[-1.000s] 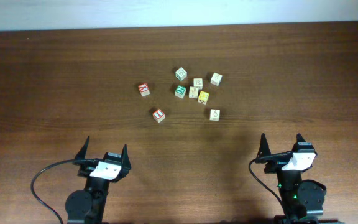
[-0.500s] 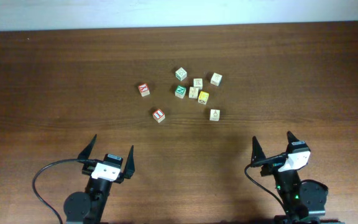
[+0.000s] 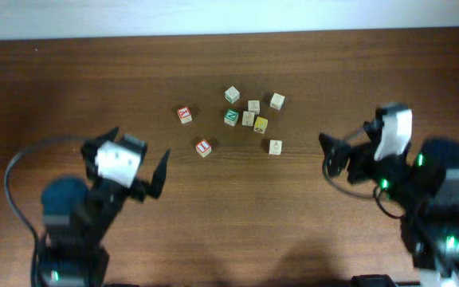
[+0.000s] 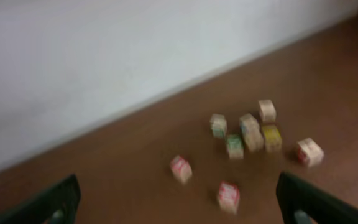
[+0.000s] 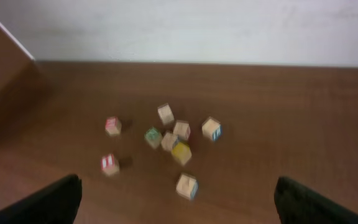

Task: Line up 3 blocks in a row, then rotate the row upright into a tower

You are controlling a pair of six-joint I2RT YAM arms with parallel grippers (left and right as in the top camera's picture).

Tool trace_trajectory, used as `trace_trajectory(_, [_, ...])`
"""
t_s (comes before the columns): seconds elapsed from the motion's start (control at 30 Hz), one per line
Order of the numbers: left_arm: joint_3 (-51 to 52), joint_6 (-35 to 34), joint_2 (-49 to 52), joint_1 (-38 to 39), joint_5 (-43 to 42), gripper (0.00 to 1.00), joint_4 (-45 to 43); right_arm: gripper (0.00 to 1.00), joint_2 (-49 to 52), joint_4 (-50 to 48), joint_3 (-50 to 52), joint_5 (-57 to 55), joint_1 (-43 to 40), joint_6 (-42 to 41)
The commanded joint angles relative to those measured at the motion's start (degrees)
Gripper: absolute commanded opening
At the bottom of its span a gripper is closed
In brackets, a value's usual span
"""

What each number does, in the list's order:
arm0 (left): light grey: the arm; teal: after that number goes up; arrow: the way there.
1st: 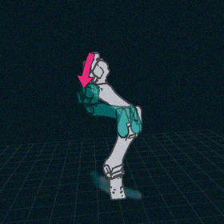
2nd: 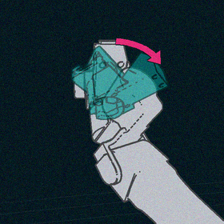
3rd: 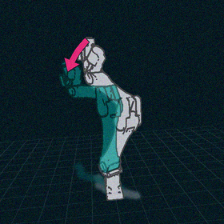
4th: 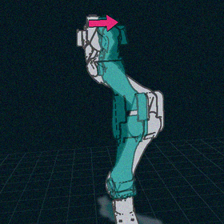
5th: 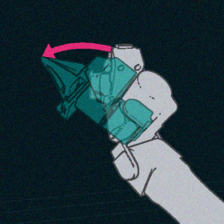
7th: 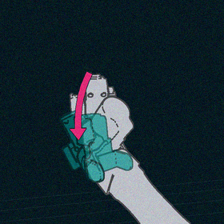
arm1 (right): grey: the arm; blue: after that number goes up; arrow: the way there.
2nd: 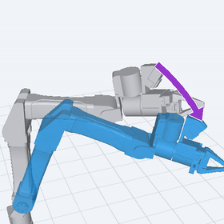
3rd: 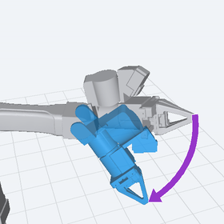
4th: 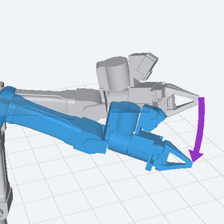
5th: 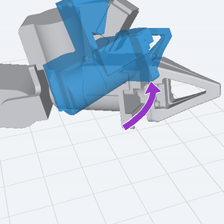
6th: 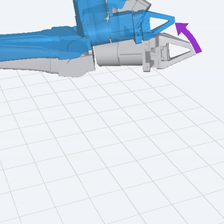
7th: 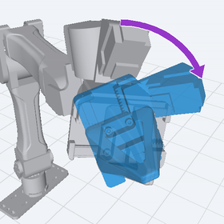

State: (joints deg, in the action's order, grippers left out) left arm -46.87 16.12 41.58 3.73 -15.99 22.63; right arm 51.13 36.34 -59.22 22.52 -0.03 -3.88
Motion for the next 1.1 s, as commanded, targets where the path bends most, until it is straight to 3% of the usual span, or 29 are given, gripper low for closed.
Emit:
trace_trajectory(0.0, [-16.72, -0.48, 15.76, -0.24, -4.04, 0.99, 10.56, 0.98, 12.55, 8.13, -13.05, 1.33, -0.26, 0.48])
trace_trajectory(0.17, [-38.18, -0.48, 37.05, -0.24, -4.68, 0.99, 30.25, 0.98, 33.24, 19.85, -27.80, 1.29, 4.94, 0.46])
trace_trajectory(0.4, [-40.50, -0.48, 50.36, -0.13, -4.85, 0.99, 32.44, 0.99, 51.28, 10.10, -28.59, 4.02, 9.75, -1.03])
trace_trajectory(0.5, [-40.50, -0.48, 52.89, -0.13, -4.83, 0.99, 32.57, 0.70, 56.74, 9.99, -28.59, 2.43, 9.90, -3.82])
trace_trajectory(0.67, [-40.50, -0.48, 54.05, -0.15, -4.57, 0.99, 32.09, 0.68, 60.89, 15.02, -27.74, -9.03, 13.29, -11.58])
trace_trajectory(0.9, [-40.50, -0.83, 54.05, -0.15, -3.50, 0.99, 30.86, 0.64, 62.34, 12.68, -24.96, -23.41, 20.39, -21.31])
trace_trajectory(1.07, [-40.50, -11.23, 54.05, -0.15, 6.45, 0.99, 30.05, 0.54, 66.12, 11.56, -24.96, -25.83, 21.77, -23.67])
